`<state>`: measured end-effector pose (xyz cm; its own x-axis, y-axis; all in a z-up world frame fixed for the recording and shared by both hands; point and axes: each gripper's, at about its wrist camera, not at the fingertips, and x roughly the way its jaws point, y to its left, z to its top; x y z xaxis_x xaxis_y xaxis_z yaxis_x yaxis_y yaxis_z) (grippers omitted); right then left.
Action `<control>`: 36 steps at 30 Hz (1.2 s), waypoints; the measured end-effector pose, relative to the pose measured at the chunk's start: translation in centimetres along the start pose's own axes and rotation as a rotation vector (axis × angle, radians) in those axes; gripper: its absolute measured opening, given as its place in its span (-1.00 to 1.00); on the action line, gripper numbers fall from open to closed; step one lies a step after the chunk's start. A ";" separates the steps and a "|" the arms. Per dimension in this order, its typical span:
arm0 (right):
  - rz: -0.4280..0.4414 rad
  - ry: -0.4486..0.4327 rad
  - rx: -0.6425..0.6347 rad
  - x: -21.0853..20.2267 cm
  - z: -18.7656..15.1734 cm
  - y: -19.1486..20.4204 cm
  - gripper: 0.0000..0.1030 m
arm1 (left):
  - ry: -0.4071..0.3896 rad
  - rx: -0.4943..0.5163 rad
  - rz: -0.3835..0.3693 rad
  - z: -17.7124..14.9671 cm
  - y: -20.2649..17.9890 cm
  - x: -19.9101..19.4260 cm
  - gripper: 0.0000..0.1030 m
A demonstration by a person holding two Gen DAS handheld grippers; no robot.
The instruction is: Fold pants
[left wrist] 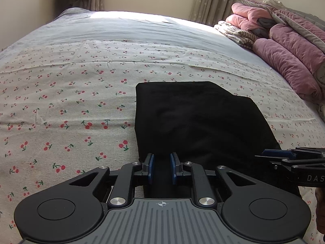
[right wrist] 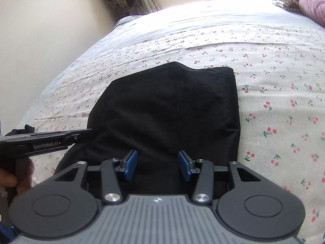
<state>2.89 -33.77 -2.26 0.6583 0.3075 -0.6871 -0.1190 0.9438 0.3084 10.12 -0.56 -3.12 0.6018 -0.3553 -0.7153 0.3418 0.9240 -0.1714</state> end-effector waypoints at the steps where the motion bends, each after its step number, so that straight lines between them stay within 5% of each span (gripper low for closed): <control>1: -0.015 0.008 -0.021 0.3 0.5 -0.2 -0.30 | 0.001 -0.001 -0.001 0.0 0.0 0.0 -0.67; 11: -0.032 -0.051 0.037 5.4 5.1 -5.2 -0.30 | -0.003 0.014 -0.012 -0.1 0.2 0.2 -0.67; 18: -0.107 -0.123 0.124 2.9 5.2 -5.4 -0.24 | 0.009 -0.072 -0.068 0.6 1.9 0.1 -0.66; 19: -0.098 -0.119 0.118 2.3 5.3 -5.0 -0.12 | 0.000 -0.098 -0.077 0.7 2.3 -0.2 -0.59; 21: -0.090 -0.100 0.099 1.0 5.2 -4.2 0.05 | -0.021 -0.148 -0.077 0.9 3.1 -0.9 -0.15; 22: -0.096 -0.080 0.093 0.4 5.0 -3.9 0.09 | -0.036 -0.172 -0.071 0.9 3.5 -1.2 0.33; 23: -0.102 -0.066 0.092 -0.1 4.7 -3.8 0.09 | -0.054 -0.195 -0.069 0.8 3.9 -1.6 0.48; 28: -0.113 0.029 0.169 -1.3 2.7 -5.4 0.10 | 0.000 -0.277 -0.162 0.6 5.2 -1.0 0.51; 31: -0.093 0.076 0.243 -1.1 1.8 -6.8 0.10 | 0.072 -0.334 -0.155 0.2 5.5 0.6 0.54; 34: 0.040 0.093 0.380 -0.5 1.2 -8.5 0.09 | 0.066 -0.356 -0.167 0.1 5.4 0.8 0.55; 36: 0.111 0.104 0.475 0.2 0.9 -9.4 0.06 | 0.079 -0.354 -0.241 0.0 5.0 1.2 0.55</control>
<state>4.78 -42.68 -4.68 0.5802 0.4364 -0.6876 0.1838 0.7523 0.6326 12.57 3.67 -4.87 0.4734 -0.5675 -0.6736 0.1886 0.8123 -0.5518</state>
